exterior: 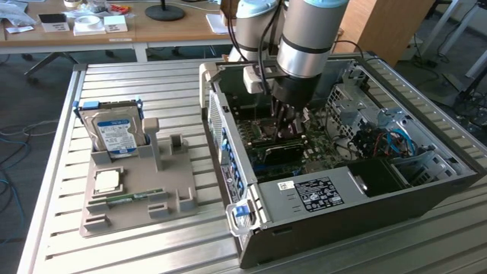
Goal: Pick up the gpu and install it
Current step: 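Press down on the gpu until it lock into place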
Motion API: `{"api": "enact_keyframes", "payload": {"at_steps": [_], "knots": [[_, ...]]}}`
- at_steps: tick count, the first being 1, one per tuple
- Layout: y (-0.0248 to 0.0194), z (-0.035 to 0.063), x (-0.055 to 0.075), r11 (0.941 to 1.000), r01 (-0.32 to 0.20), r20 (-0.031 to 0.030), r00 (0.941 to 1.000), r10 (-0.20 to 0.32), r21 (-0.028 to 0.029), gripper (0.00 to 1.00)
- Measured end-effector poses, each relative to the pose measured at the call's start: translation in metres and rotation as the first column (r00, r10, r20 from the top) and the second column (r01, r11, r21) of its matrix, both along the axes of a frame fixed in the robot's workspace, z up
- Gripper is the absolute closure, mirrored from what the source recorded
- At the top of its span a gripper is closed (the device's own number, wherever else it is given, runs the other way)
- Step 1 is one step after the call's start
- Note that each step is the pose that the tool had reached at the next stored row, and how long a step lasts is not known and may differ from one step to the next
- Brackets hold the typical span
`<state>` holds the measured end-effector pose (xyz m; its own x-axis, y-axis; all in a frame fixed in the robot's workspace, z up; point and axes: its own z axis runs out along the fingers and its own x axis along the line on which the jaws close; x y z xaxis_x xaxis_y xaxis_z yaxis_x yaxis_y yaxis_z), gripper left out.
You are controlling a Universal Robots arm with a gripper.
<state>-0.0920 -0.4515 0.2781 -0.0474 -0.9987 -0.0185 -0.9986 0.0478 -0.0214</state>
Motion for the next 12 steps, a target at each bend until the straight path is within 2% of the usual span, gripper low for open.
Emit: {"api": "enact_keyframes", "payload": {"at_steps": [3,7,12], "knots": [[0.0003,-0.0015,0.0,1.0,0.001,-0.0003,1.0,-0.001,-0.0004,0.89],[0.0028,-0.0027,0.0,1.0,0.001,-0.0001,1.0,-0.001,0.0,0.89],[0.0028,-0.0062,0.0,1.0,0.001,-0.0001,1.0,-0.001,0.0,0.89]]}}
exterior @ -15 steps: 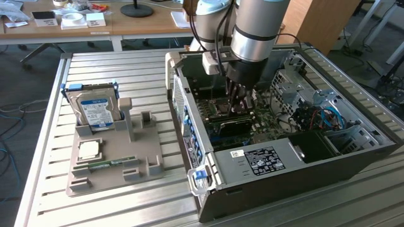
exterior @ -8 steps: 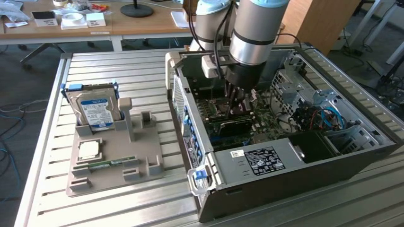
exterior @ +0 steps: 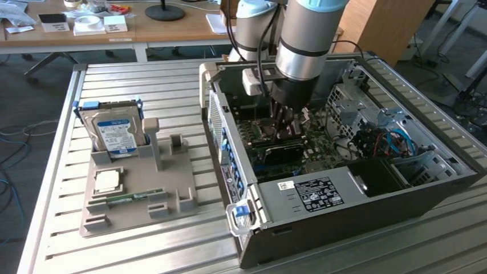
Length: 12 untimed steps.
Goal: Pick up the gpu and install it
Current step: 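Press down on the gpu until it lock into place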
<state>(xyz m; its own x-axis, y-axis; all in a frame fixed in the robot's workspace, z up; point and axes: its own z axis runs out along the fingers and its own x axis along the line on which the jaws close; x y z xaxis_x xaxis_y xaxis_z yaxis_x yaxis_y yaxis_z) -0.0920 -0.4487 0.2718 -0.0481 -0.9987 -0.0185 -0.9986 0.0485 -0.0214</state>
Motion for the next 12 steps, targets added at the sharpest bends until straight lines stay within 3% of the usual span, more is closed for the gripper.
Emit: {"api": "enact_keyframes", "payload": {"at_steps": [12], "knots": [[-0.0023,-0.0022,0.0,1.0,0.0,-0.0001,1.0,0.0,0.0,0.89]]}}
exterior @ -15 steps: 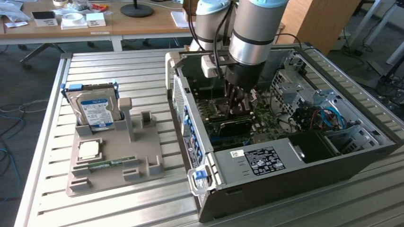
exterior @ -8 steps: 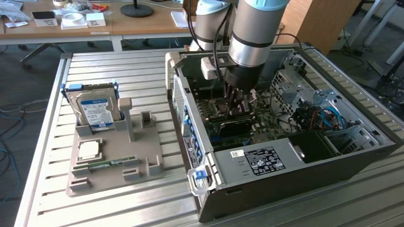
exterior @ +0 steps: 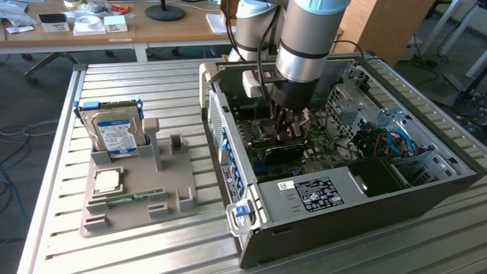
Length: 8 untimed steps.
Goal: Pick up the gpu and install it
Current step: 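Press down on the gpu until it lock into place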
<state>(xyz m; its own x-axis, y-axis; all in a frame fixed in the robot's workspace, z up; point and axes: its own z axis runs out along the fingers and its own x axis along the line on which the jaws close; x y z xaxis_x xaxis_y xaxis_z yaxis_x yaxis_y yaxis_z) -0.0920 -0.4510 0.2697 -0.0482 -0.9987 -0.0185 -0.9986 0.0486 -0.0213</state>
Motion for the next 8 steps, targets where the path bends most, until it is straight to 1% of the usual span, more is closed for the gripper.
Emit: {"api": "enact_keyframes", "payload": {"at_steps": [3,4,8], "knots": [[-0.001,0.0,0.0,1.0,0.0,0.0,1.0,0.0,0.0005,0.89],[-0.0011,0.0001,0.0,1.0,0.0,-0.0001,1.0,0.0,0.0022,0.89],[-0.0011,-0.0006,0.0,1.0,0.0,0.0001,1.0,0.0,0.0029,0.89]]}}
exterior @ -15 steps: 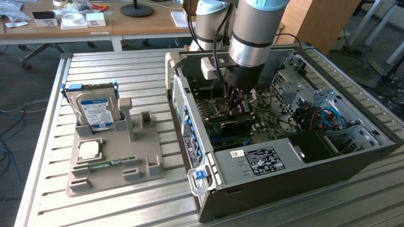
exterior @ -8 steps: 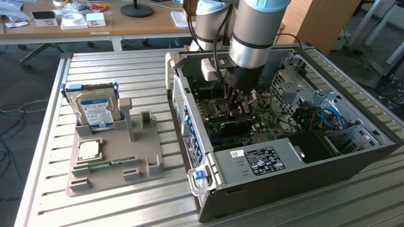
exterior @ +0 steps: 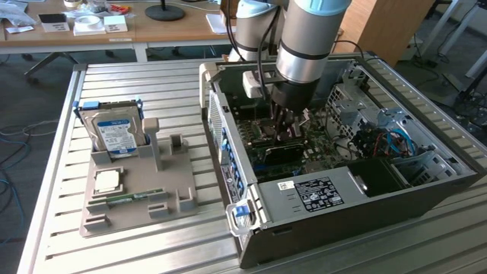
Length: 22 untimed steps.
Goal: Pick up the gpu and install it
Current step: 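Press down on the gpu until it lock into place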
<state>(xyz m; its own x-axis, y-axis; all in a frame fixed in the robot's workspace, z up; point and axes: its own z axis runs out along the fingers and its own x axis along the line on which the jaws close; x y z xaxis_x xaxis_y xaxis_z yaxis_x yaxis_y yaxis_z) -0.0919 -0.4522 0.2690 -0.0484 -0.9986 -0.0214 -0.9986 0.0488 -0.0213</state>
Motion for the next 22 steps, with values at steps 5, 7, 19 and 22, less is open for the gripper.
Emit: {"api": "enact_keyframes", "payload": {"at_steps": [5,7,19,22], "knots": [[0.0,-0.0013,0.0,1.0,0.0,-0.0002,1.0,0.0,-0.0004,0.89],[0.0,-0.0019,0.0,1.0,0.0,0.0,1.0,0.0,-0.0001,0.89],[-0.0004,-0.0026,0.0002,1.0,0.0,-0.0001,1.0,0.0,-0.0003,0.89],[-0.0005,-0.0027,0.001,1.0,0.0,-0.0003,1.0,0.0,-0.0004,0.89]]}}
